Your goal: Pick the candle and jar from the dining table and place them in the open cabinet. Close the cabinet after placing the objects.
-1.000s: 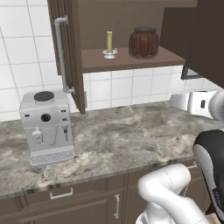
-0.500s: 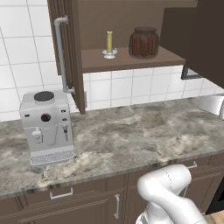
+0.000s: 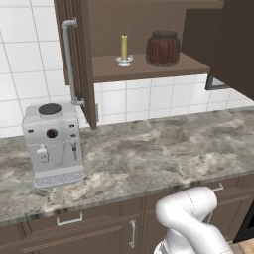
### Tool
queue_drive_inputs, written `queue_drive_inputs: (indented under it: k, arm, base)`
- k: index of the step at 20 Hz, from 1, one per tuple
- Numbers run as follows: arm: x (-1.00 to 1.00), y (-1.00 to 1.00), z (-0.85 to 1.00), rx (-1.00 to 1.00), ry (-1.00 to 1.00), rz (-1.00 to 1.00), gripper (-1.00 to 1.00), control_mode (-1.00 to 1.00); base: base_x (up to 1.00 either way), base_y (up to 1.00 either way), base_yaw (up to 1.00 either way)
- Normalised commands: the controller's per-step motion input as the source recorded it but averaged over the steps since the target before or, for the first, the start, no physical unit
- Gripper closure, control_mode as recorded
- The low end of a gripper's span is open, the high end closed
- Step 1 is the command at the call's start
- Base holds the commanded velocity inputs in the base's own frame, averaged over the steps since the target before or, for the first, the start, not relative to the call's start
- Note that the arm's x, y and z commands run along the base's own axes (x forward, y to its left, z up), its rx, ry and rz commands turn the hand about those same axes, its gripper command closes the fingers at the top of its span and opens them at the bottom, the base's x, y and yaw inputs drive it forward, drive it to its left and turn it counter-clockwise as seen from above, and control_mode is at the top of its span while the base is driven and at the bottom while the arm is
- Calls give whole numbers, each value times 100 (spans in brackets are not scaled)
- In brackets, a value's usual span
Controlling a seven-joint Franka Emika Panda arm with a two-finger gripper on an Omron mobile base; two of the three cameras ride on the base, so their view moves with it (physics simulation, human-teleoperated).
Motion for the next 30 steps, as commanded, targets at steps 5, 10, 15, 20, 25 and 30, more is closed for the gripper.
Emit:
queue_drive_inputs:
  k: [5, 10, 15, 20, 25, 30]
  arm:
    - [-11, -49, 0, 25, -12, -3, -100, -100]
    - [-3, -51, 0, 28, -11, -1, -100, -100]
    - [0, -49, 0, 23, -6, 0, -100, -100]
    - [23, -35, 0, 19, -3, 0, -100, -100]
    - [45, -23, 0, 15, -1, 0, -100, -100]
    - [56, -21, 0, 14, 0, 0, -100, -100]
  base:
    - [0, 0, 0]
    - [0, 0, 0]
    - [0, 0, 0]
    - [0, 0, 0]
    - [0, 0, 0]
    - [0, 0, 0]
